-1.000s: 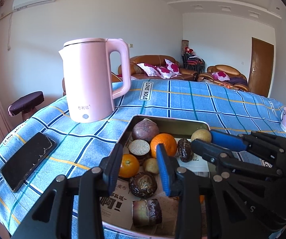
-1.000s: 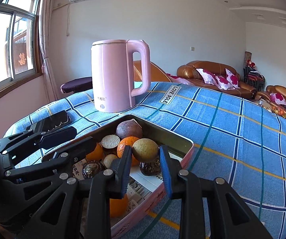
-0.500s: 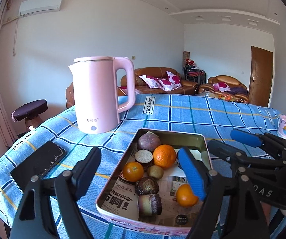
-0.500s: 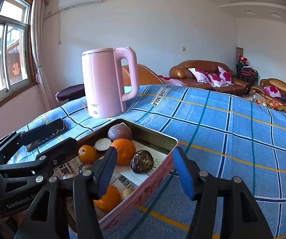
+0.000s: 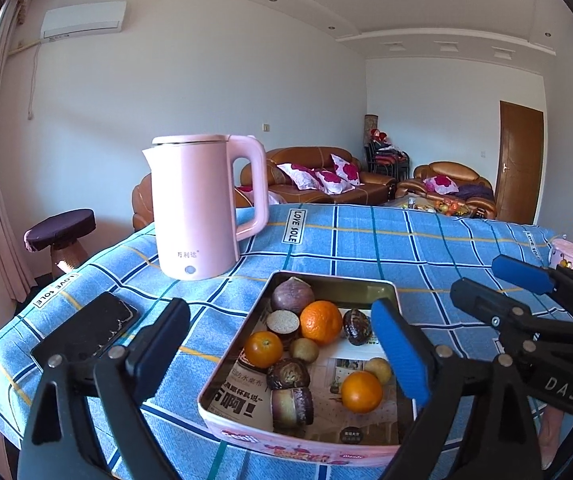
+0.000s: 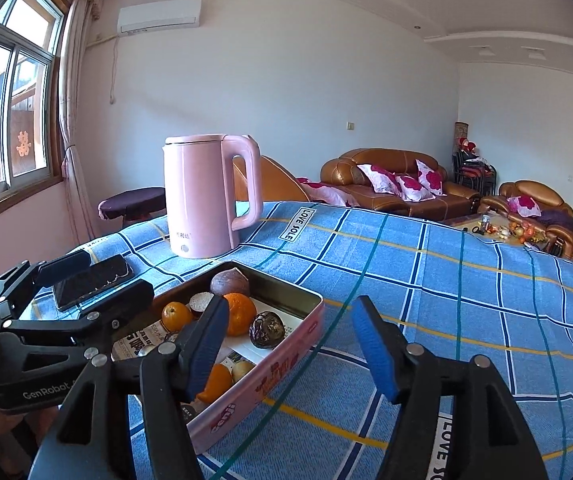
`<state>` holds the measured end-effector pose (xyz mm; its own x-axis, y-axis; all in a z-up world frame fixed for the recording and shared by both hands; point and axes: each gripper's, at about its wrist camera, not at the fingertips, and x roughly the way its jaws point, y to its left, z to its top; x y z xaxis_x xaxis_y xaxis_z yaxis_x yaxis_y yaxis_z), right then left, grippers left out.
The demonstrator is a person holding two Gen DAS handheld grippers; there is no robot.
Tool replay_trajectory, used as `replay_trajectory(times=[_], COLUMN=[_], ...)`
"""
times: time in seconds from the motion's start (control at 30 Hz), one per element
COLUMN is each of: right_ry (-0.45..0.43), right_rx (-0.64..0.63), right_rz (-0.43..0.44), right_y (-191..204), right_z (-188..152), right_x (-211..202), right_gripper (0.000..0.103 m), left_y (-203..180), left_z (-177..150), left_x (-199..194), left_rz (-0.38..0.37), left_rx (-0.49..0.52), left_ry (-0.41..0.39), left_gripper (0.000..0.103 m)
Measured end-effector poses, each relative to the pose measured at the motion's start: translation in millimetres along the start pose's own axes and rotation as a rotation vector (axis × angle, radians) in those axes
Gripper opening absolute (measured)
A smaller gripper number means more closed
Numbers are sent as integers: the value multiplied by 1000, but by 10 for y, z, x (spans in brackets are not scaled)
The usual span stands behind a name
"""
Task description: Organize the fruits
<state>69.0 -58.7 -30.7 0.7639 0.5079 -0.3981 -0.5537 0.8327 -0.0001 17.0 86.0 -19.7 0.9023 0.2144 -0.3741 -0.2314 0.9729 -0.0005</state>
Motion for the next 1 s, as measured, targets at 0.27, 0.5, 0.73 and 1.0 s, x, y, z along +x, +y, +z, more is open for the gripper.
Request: replay_trajectory(times=[0.27, 0.5, 0.73, 1.0], right_ry=[-12, -27, -36, -54], right_rx=[8, 12, 4, 11], right_rz=[-8, -11, -13, -24], right_y=[-13, -6, 9, -26], right_z=[3, 18, 32, 32], right_x=[-106, -186, -218, -285], right_gripper=[66, 66, 66, 66], left_y=[-21, -47, -75, -114], left_z=[4, 28, 29, 40], left_x=[-51, -100, -125, -174], left_rz=[-1, -4, -7, 1], left_rx=[6, 14, 22, 36], left_ry=[-5, -16, -20, -41], left_gripper=[95, 95, 97, 101])
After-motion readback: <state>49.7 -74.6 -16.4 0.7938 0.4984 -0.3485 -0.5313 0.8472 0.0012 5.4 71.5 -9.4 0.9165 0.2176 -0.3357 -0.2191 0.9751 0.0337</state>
